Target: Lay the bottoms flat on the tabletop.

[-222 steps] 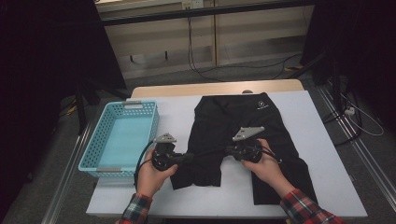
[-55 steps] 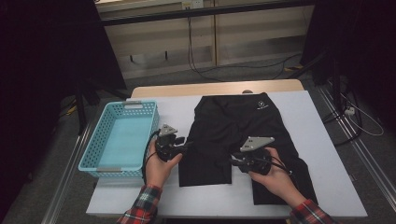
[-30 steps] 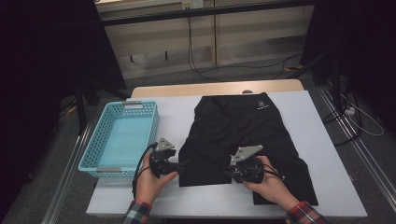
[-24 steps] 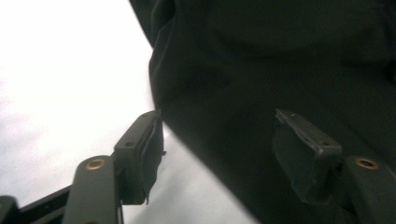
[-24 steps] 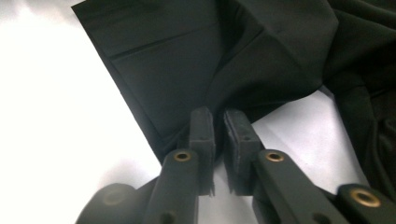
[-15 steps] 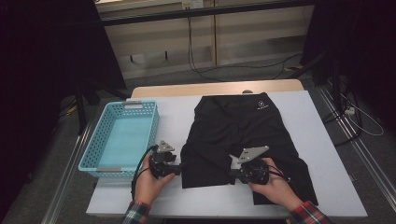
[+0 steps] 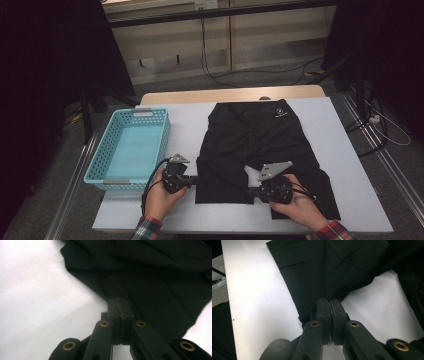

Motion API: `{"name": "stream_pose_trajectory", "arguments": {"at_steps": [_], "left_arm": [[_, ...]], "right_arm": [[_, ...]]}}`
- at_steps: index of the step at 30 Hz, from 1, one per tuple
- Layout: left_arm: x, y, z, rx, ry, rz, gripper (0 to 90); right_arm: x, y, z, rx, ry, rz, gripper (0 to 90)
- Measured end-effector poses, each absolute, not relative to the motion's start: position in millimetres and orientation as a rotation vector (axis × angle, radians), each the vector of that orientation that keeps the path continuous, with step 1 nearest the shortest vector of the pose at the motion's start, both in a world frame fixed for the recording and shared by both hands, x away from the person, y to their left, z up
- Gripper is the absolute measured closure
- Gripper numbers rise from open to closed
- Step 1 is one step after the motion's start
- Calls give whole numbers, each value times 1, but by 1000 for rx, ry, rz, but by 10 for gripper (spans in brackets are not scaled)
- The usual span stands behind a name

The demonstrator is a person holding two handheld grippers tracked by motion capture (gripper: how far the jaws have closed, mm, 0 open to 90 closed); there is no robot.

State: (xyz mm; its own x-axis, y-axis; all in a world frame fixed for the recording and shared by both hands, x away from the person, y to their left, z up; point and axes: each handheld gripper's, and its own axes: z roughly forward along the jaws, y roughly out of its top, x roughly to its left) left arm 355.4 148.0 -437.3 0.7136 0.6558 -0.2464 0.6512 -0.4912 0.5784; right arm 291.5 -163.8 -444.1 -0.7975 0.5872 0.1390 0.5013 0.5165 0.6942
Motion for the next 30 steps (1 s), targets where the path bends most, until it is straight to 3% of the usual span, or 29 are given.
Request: {"name": "stream_pose_trajectory", "arguments": {"at_steps": [15, 22, 25, 26, 27, 28, 30], "left_arm": [[336, 174, -425, 2231, 964, -45, 900], [340, 180, -427, 2253, 991, -45, 900], [341, 176, -427, 2252, 980, -14, 892], [342, 174, -427, 2239, 975, 7, 869], [343, 173, -427, 2214, 979, 59, 774], [345, 170, -428, 2212, 971, 131, 619], [350, 168, -430, 2218, 953, 193, 549]], "right_arm": [[269, -160, -436, 879, 2702, 1209, 887], [279, -163, -427, 913, 2603, 1229, 754], [299, -166, -426, 964, 2507, 1180, 709], [304, -165, -426, 965, 2504, 1167, 691], [308, -164, -426, 980, 2491, 1172, 666], [310, -162, -426, 983, 2488, 1186, 676], [312, -154, -427, 948, 2511, 1191, 675]]}}
